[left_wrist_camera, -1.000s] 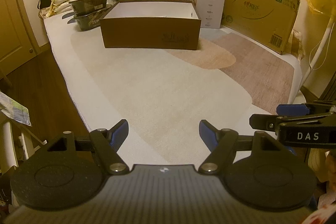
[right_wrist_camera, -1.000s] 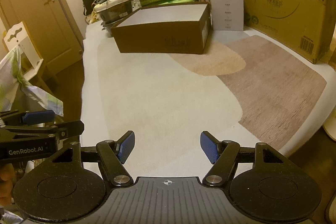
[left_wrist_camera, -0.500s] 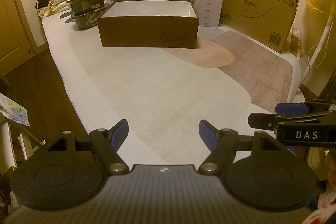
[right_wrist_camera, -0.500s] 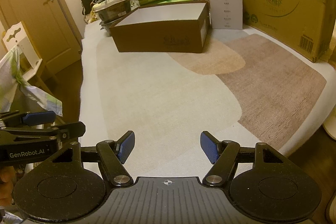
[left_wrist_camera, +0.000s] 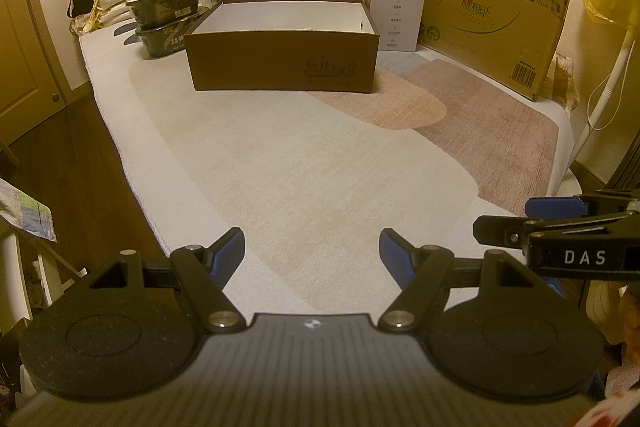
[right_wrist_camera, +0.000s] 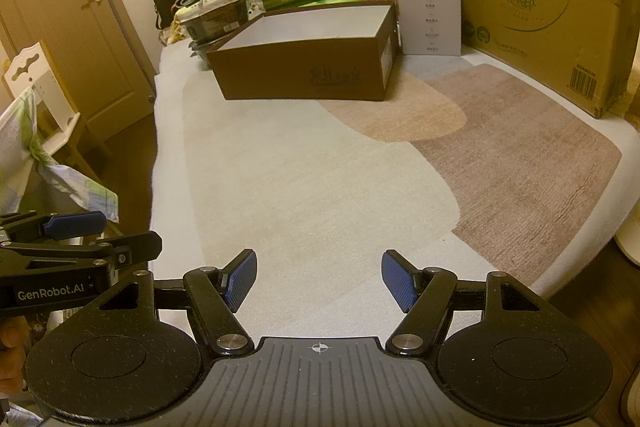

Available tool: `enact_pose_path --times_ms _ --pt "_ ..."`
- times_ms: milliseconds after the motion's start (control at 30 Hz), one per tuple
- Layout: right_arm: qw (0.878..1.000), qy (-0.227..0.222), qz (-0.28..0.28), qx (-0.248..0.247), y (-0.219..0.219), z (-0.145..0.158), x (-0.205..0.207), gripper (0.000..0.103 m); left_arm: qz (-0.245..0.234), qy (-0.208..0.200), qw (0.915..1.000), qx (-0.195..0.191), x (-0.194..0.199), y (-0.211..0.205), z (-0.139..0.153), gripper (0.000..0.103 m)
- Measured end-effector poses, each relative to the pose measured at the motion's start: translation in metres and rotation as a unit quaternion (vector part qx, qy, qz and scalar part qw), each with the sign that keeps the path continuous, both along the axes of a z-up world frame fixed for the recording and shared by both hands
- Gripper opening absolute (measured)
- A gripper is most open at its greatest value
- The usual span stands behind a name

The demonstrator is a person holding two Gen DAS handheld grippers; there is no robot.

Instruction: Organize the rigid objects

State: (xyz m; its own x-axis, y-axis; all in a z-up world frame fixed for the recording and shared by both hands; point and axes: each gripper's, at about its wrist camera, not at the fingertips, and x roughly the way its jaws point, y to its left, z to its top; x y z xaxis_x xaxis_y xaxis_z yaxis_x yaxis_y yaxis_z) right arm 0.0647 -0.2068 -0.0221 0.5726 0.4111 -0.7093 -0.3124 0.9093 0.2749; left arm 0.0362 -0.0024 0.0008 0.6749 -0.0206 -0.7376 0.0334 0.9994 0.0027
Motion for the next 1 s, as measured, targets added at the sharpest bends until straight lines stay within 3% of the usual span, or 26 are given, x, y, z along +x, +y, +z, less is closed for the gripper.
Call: enact_pose_path --times_ms 1000 --pt "1.000 0.001 0.000 0.000 -0.0006 -0.0004 0.0010 0.069 -0.001 0.001 1.0000 -0.001 0.0023 -0.0020 -0.0003 0.072"
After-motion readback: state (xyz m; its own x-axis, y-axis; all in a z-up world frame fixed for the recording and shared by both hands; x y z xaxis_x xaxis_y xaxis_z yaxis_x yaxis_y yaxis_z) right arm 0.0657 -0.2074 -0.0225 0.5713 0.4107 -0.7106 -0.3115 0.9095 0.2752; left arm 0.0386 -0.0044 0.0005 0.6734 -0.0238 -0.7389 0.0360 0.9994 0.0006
